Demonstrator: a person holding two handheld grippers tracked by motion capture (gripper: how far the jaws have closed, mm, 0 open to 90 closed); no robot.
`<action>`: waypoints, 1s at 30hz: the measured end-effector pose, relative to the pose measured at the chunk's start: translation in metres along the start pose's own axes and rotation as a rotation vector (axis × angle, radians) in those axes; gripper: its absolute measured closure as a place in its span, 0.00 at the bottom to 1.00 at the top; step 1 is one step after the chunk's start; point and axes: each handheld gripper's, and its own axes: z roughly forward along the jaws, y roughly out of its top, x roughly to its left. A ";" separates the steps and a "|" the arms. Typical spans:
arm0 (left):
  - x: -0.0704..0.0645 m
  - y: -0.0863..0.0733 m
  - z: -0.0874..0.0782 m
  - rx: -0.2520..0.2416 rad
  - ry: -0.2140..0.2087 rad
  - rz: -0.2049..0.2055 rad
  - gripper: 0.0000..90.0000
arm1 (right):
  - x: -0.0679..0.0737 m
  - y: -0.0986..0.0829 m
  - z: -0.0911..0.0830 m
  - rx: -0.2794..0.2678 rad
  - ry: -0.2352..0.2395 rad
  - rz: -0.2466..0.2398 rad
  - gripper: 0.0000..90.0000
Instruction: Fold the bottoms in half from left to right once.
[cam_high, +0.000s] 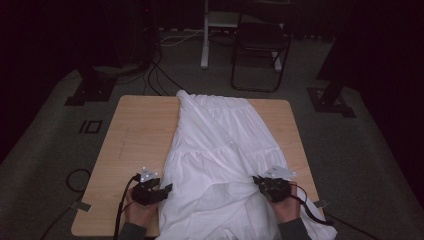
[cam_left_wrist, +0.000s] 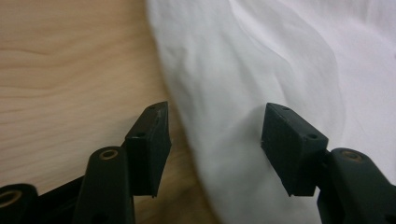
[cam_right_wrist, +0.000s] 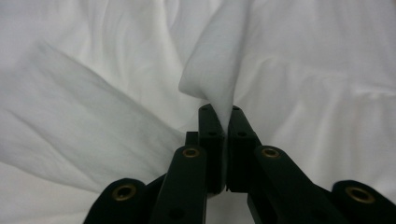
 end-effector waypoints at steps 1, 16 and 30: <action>-0.003 0.000 0.002 0.001 -0.004 0.011 0.50 | -0.004 0.000 -0.005 -0.021 0.006 0.019 0.97; -0.030 0.035 -0.051 -0.155 0.169 0.099 0.98 | -0.002 0.004 -0.011 -0.060 0.050 -0.003 0.99; -0.089 0.037 0.009 -0.079 -0.038 0.250 0.60 | -0.085 -0.040 -0.019 -0.011 -0.218 0.168 0.98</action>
